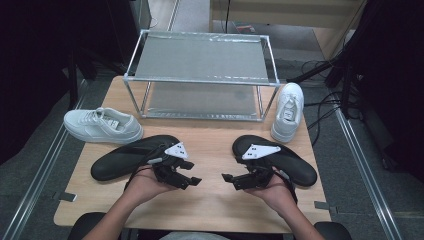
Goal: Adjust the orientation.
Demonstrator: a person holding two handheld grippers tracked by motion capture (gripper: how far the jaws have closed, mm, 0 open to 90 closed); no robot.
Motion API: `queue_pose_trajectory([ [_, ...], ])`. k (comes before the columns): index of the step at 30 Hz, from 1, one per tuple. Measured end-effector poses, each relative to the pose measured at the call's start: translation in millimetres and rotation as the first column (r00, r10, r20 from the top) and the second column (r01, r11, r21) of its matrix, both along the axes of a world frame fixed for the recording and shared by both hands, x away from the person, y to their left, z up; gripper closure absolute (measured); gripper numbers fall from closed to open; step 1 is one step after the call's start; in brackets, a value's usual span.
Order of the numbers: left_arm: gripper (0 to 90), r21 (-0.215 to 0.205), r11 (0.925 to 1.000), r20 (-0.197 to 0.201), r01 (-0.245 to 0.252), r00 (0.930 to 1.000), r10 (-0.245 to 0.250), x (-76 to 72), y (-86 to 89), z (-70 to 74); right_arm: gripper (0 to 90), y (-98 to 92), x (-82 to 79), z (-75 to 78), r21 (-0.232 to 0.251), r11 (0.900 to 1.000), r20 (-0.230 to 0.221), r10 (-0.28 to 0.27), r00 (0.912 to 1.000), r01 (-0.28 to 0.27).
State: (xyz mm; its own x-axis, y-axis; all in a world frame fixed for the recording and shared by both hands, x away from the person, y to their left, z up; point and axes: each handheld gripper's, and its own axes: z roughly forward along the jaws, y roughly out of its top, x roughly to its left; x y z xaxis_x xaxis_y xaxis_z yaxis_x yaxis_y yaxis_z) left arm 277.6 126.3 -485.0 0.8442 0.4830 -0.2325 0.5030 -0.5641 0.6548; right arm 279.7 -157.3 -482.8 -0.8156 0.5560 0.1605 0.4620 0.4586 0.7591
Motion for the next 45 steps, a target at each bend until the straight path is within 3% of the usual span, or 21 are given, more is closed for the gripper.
queue_pose_trajectory([
  [3, 31.0, -0.005, 0.9998, 0.012, 0.018, 0.9998, -0.018, -2.2, -0.8, -0.9, 31.7, -3.4, 2.0, 0.6, 0.009, 1.000, 0.025, 0.001, 0.9997, -0.001],
  [4, 23.4, -0.007, 0.9997, 0.011, 0.024, 0.9997, -0.024, -2.4, -1.8, -1.2, 34.1, -5.4, 4.0, -0.7, -0.004, 1.000, 0.036, -0.017, 0.9992, 0.017],
  [6, 23.1, -0.017, 0.9992, -0.003, 0.037, 0.9993, -0.037, -2.8, -3.4, -0.9, 36.0, -7.7, 6.0, -1.5, -0.014, 1.000, 0.048, -0.017, 0.9987, 0.017],
  [8, 23.2, -0.011, 0.9988, 0.017, 0.047, 0.9988, -0.047, -3.8, -4.0, -0.4, 36.8, -8.7, 7.2, -1.5, -0.011, 1.000, 0.048, -0.021, 0.9986, 0.022],
  [9, 24.0, -0.001, 0.9990, 0.025, 0.045, 0.9987, -0.045, -3.7, -3.5, -0.5, 38.8, -9.5, 8.1, -1.3, -0.003, 1.000, 0.044, -0.019, 0.9988, 0.019],
  [10, 33.8, 0.011, 0.9992, 0.037, 0.037, 0.9986, -0.038, -3.8, -1.7, -0.6, 41.6, -9.7, 8.7, -1.7, -0.003, 1.000, 0.037, -0.004, 0.9993, 0.004],
  [14, 43.1, 0.013, 0.9995, 0.046, 0.029, 0.9985, -0.029, -2.6, 2.8, 0.5, 43.9, -8.4, 8.8, -3.8, -0.012, 1.000, 0.018, 0.010, 0.9998, -0.010],
  [19, 43.7, 0.017, 0.9996, 0.059, 0.022, 0.9980, -0.023, -2.7, 5.0, 2.4, 46.3, -7.7, 8.5, -4.4, -0.012, 1.000, 0.014, 0.028, 0.9995, -0.028],
  [23, 37.7, 0.017, 0.9998, 0.024, 0.013, 0.9996, -0.013, 0.7, 4.5, 1.6, 48.3, -7.1, 9.1, -6.6, -0.019, 0.999, 0.004, 0.041, 0.9992, -0.041],
  [25, 36.8, 0.021, 0.9997, 0.032, 0.014, 0.9994, -0.015, 1.7, 5.0, 1.7, 49.3, -7.5, 8.6, -6.7, -0.018, 0.999, 0.001, 0.028, 0.9996, -0.028],
  [29, 42.2, 0.031, 0.9993, 0.032, 0.022, 0.9992, -0.023, 2.5, 8.0, 0.6, 50.2, -8.6, 8.0, -7.7, -0.030, 0.999, 0.035, 0.038, 0.9987, -0.037],
  [34, 44.2, 0.048, 0.9985, 0.028, 0.026, 0.9992, -0.027, 2.7, 12.5, 1.8, 50.4, -8.6, 8.9, -9.0, -0.040, 0.999, 0.013, 0.026, 0.9996, -0.025],
  [39, 44.5, 0.032, 0.9994, 0.020, 0.013, 0.9997, -0.013, 4.9, 17.1, 4.2, 50.4, -10.5, 10.5, -8.3, -0.031, 0.999, 0.004, 0.014, 0.9999, -0.013],
  [45, 47.9, 0.029, 0.9996, 0.041, 0.002, 0.9992, -0.003, 2.2, 25.4, 5.6, 50.6, -11.3, 12.7, -6.7, -0.025, 1.000, 0.003, 0.017, 0.9999, -0.017],
])
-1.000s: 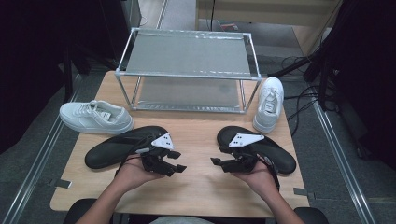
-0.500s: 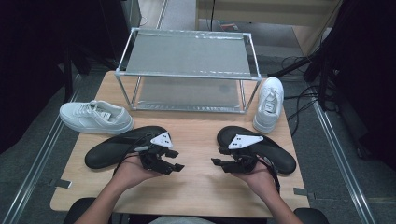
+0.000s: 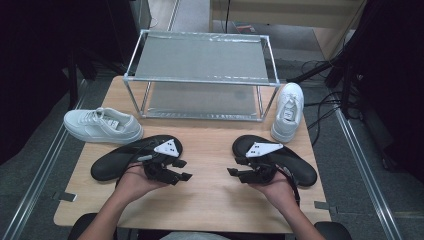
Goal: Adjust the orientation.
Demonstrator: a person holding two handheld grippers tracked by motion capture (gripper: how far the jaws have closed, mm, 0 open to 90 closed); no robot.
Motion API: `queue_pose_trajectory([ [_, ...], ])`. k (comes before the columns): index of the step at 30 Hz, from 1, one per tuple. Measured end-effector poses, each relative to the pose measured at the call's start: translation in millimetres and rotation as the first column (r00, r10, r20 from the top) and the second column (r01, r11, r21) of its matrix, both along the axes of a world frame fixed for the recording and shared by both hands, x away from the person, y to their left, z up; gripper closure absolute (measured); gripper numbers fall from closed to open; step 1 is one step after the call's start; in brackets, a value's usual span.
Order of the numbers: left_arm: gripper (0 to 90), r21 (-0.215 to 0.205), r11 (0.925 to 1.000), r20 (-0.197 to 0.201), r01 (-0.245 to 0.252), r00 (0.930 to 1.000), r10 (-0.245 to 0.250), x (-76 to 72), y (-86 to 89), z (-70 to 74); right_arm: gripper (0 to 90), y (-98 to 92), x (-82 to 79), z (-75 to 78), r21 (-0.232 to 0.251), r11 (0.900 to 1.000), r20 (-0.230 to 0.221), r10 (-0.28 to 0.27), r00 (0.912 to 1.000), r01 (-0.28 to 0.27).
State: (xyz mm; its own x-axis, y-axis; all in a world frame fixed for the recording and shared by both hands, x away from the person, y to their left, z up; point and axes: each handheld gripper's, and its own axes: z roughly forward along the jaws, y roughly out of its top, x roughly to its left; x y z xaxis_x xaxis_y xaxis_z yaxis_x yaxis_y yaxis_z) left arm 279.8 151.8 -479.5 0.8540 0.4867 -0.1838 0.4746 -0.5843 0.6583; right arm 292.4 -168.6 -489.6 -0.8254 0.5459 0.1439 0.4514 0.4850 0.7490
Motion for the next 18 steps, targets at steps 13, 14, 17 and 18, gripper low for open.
queue_pose_trajectory([
  [13, 46.6, 0.009, 0.9965, -0.003, -0.083, 0.9965, 0.083, -2.0, 28.4, 2.5, 49.5, 7.1, 6.5, 0.6, -0.012, 1.000, -0.003, 0.025, 0.9997, -0.025],
  [14, 46.9, 0.009, 0.9965, -0.003, -0.083, 0.9965, 0.083, -2.0, 28.4, 2.5, 49.5, 7.7, 6.9, 0.5, -0.013, 1.000, -0.001, 0.028, 0.9996, -0.028],
  [17, 47.2, 0.017, 0.9947, 0.009, -0.101, 0.9949, 0.101, -2.1, 38.3, 3.9, 49.5, 9.4, 7.7, 0.4, -0.013, 0.999, -0.003, 0.035, 0.9994, -0.035],
  [18, 47.1, 0.015, 0.9937, 0.006, -0.111, 0.9938, 0.111, -2.0, 41.3, 3.8, 49.5, 9.8, 8.0, 0.3, -0.013, 0.999, -0.003, 0.039, 0.9992, -0.039],
])
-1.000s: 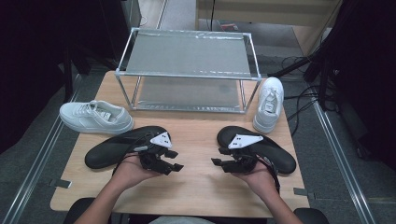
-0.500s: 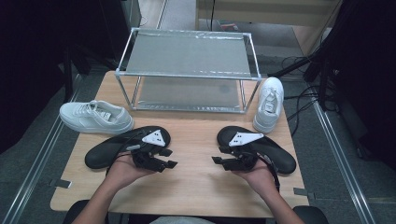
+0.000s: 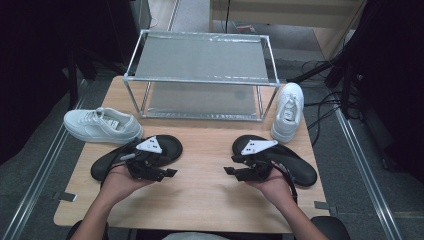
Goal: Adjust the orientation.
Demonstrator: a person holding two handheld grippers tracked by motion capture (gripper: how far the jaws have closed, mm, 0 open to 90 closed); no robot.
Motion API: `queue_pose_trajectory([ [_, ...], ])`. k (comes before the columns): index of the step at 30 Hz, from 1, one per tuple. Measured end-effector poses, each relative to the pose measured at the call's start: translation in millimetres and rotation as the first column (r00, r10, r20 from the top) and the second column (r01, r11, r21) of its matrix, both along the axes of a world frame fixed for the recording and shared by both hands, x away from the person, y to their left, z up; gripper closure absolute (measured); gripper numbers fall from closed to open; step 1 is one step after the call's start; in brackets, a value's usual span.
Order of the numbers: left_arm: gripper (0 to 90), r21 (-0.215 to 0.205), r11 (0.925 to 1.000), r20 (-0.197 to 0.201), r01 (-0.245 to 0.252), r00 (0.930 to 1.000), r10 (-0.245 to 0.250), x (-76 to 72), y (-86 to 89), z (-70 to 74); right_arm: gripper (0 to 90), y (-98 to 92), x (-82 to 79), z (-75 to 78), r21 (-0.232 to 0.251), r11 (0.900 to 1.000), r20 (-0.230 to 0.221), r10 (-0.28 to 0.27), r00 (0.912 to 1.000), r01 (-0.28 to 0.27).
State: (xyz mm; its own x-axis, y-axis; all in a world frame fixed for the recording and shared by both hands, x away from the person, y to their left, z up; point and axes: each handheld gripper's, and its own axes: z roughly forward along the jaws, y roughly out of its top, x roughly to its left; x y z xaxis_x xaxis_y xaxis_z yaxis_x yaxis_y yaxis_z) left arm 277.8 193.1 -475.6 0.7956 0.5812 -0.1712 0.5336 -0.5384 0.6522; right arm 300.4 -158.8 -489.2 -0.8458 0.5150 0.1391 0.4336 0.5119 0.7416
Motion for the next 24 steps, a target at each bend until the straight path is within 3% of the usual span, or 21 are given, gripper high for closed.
queue_pose_trajectory([
  [11, 46.0, 0.002, 0.9976, 0.014, -0.070, 0.9975, 0.070, -2.1, 32.2, 1.0, 49.1, 3.3, 1.6, -0.2, -0.006, 1.000, -0.005, 0.010, 0.9999, -0.010],
  [17, 45.7, -0.018, 0.9909, 0.012, -0.134, 0.9909, 0.134, -2.9, 53.9, 1.8, 49.1, 6.3, 2.9, -1.2, -0.009, 1.000, -0.005, 0.019, 0.9998, -0.019],
  [24, 45.7, -0.017, 0.9849, 0.009, -0.172, 0.9850, 0.172, -3.2, 73.2, -0.6, 49.0, 9.9, 4.1, -1.9, -0.018, 0.999, -0.011, 0.035, 0.9993, -0.035],
])
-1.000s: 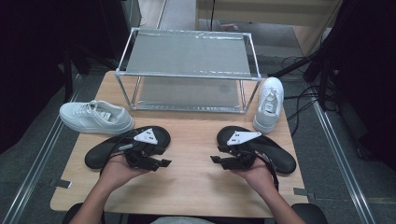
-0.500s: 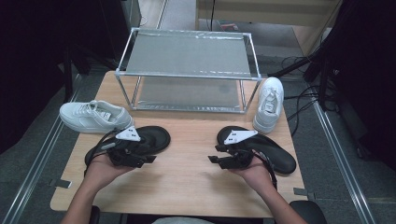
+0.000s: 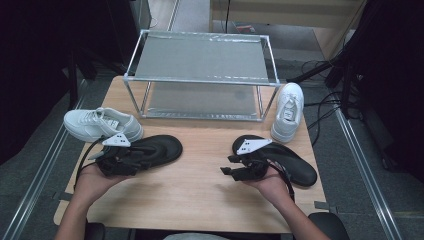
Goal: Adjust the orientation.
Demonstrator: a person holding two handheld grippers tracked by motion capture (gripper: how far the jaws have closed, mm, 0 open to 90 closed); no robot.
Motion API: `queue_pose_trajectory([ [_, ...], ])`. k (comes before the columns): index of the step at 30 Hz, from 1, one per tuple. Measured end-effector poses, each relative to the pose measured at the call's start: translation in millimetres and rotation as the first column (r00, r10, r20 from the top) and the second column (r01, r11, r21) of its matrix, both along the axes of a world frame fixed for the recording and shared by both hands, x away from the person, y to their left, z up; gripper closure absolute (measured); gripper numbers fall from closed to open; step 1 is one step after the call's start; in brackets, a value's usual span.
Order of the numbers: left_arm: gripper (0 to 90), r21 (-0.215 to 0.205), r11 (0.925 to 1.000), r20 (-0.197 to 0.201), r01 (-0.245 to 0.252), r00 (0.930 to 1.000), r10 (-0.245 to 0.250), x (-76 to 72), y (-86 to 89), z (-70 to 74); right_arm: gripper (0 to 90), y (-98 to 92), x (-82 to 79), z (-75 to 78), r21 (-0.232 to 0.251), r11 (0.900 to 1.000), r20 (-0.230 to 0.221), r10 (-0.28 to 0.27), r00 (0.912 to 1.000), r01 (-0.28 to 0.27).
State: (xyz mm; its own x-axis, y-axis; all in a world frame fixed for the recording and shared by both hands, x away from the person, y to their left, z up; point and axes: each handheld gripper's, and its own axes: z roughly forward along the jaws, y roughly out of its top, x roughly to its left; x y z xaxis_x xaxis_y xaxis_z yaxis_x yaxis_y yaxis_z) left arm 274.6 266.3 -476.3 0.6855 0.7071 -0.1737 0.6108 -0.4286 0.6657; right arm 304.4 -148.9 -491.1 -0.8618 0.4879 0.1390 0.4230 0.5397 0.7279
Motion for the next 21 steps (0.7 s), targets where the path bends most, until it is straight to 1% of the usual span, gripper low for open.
queue_pose_trajectory([
  [1, 45.7, 0.007, 1.0000, -0.004, -0.005, 1.0000, 0.005, 0.1, 2.3, -1.3, 49.0, 1.2, 0.5, -0.1, -0.003, 1.000, -0.002, 0.000, 1.0000, 0.000],
  [2, 45.6, 0.010, 0.9997, -0.013, -0.021, 0.9997, 0.021, 1.2, 8.4, -5.4, 49.0, 1.8, 1.0, -0.2, -0.003, 1.000, -0.002, 0.003, 1.0000, -0.003],
  [3, 45.8, 0.010, 0.9997, -0.013, -0.021, 0.9997, 0.021, 1.2, 8.4, -5.4, 49.0, 1.8, 1.0, -0.2, -0.003, 1.000, -0.002, 0.003, 1.0000, -0.003],
  [6, 46.7, 0.006, 0.9995, -0.019, -0.032, 0.9993, 0.032, 1.8, 16.6, -10.1, 48.8, 3.6, 1.5, 0.0, -0.004, 1.000, -0.003, 0.004, 1.0000, -0.004],
  [8, 47.7, 0.019, 0.9997, -0.016, -0.016, 0.9997, 0.017, 1.4, 19.7, -14.8, 48.5, 5.3, 1.8, 0.0, -0.005, 1.000, 0.003, 0.014, 0.9999, -0.014],
  [11, 48.4, 0.024, 0.9997, -0.018, -0.003, 0.9998, 0.004, 0.6, 19.2, -18.9, 48.5, 6.5, 2.3, -0.1, -0.006, 1.000, 0.001, 0.016, 0.9999, -0.016],
  [14, 50.6, 0.051, 0.9984, -0.016, 0.026, 0.9996, -0.025, 2.4, 17.0, -26.6, 48.4, 8.6, 3.4, 0.0, -0.009, 1.000, 0.002, 0.023, 0.9997, -0.023],
  [16, 51.9, 0.050, 0.9983, -0.019, 0.031, 0.9993, -0.031, 3.6, 16.8, -28.2, 48.3, 9.1, 3.6, 0.0, -0.007, 1.000, 0.002, 0.023, 0.9997, -0.023],
  [18, 56.8, 0.054, 0.9979, -0.022, 0.036, 0.9992, -0.035, 6.2, 16.4, -31.3, 48.2, 10.0, 4.5, 0.0, -0.009, 1.000, 0.001, 0.028, 0.9996, -0.028],
  [19, 57.7, 0.051, 0.9979, -0.028, 0.039, 0.9989, -0.037, 7.7, 15.8, -33.3, 48.3, 10.3, 4.8, -0.1, -0.010, 0.999, 0.003, 0.031, 0.9995, -0.031],
  [21, 62.6, 0.054, 0.9977, -0.024, 0.040, 0.9990, -0.039, 7.8, 15.7, -34.0, 48.2, 10.7, 4.8, 0.0, -0.010, 0.999, 0.002, 0.032, 0.9995, -0.032],
])
